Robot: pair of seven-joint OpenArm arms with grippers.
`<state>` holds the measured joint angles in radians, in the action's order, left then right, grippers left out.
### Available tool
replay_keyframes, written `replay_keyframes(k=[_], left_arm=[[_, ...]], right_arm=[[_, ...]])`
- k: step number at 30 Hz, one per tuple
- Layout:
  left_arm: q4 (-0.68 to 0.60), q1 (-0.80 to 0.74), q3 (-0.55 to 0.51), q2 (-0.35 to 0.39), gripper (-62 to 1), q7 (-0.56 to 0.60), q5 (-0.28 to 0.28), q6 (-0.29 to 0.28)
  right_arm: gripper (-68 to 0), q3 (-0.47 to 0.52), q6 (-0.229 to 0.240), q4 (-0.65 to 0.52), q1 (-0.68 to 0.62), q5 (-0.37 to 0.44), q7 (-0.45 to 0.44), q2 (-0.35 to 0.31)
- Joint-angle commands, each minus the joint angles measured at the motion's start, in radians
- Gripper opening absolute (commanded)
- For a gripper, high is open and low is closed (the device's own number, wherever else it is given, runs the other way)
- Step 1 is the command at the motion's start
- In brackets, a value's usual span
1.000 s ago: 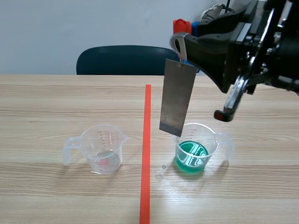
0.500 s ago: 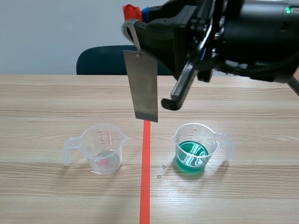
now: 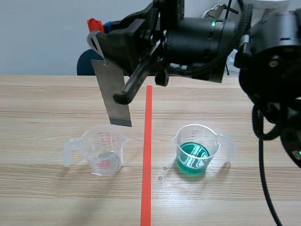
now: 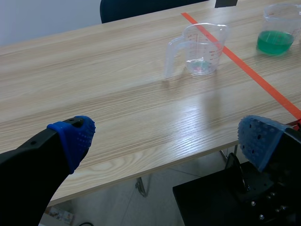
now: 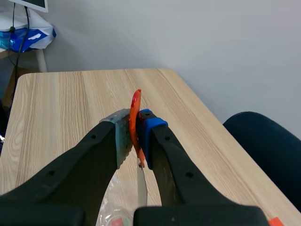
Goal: Do the redox reaction experiment
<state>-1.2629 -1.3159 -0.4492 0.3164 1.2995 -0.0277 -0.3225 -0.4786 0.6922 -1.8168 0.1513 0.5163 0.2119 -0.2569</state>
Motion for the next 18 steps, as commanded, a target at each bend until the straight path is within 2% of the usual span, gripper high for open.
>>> replay_keyframes(k=[1,8,18], left_arm=[[-0.013,-0.001,-0.002,-0.002,1.4,0.021,-0.006,-0.001],[-0.013,-0.001,-0.002,-0.002,1.4,0.021,-0.006,-0.001],[-0.013,-0.001,-0.002,-0.002,1.4,0.021,-0.006,-0.001]], right_arm=[[-66.9,-0.006,-0.004,0.005,0.025,0.011,-0.014,0.018],[-66.9,-0.035,-0.004,0.082,0.055,0.005,-0.003,0.071],[-66.9,-0.053,-0.003,0.154,0.068,-0.062,-0.004,0.142]])
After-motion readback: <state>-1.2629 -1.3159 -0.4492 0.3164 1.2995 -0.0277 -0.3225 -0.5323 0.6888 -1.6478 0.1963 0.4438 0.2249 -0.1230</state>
